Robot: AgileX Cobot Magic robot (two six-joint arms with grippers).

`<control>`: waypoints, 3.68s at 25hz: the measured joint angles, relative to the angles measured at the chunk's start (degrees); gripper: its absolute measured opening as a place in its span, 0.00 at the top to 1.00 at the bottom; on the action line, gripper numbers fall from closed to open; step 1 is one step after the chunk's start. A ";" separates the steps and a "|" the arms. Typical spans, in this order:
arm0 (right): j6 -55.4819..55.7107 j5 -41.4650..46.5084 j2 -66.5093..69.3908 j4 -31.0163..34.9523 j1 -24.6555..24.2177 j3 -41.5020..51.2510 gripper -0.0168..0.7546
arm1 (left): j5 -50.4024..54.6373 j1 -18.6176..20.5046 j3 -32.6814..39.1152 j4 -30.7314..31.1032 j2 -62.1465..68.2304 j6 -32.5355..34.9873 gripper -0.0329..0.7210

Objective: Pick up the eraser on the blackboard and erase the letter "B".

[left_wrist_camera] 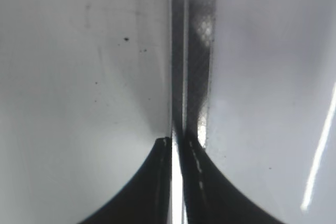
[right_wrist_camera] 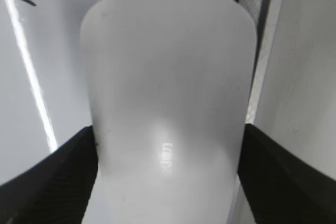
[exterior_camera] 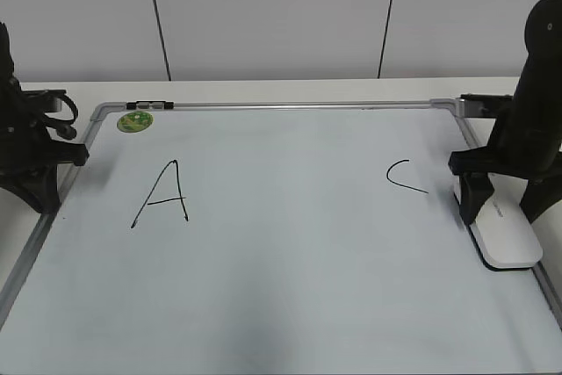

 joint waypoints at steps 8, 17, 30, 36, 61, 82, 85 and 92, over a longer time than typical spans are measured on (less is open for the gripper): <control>0.00 2.18 0.00 -0.11 0.00 -1.72 0.18 | 0.11 0.00 -0.37 0.37 -2.49 0.00 0.67; 1.97 3.79 -2.76 -0.90 0.00 -3.69 0.18 | 4.14 0.00 -2.19 0.67 -9.43 0.00 0.17; 6.11 -0.91 -19.72 -2.82 2.46 9.48 0.24 | 0.33 0.00 12.65 4.03 -28.29 -3.76 0.19; 7.33 -9.30 -36.02 -3.67 5.23 25.58 0.25 | -4.59 0.00 32.05 4.87 -47.32 -3.91 0.20; 7.57 -0.29 -101.61 -10.18 7.79 51.16 0.26 | 7.85 -4.46 53.36 8.01 -108.43 -3.49 0.27; 4.21 0.40 -103.81 -12.12 7.88 52.54 0.26 | 6.32 -4.46 54.59 9.57 -110.36 -3.49 0.33; 4.10 0.40 -103.81 -12.12 7.88 52.54 0.26 | 6.32 -4.46 54.59 8.63 -110.36 -3.49 0.33; 4.00 0.40 -103.81 -12.12 7.88 52.54 0.26 | 6.28 -4.46 54.59 8.53 -110.36 -3.49 0.33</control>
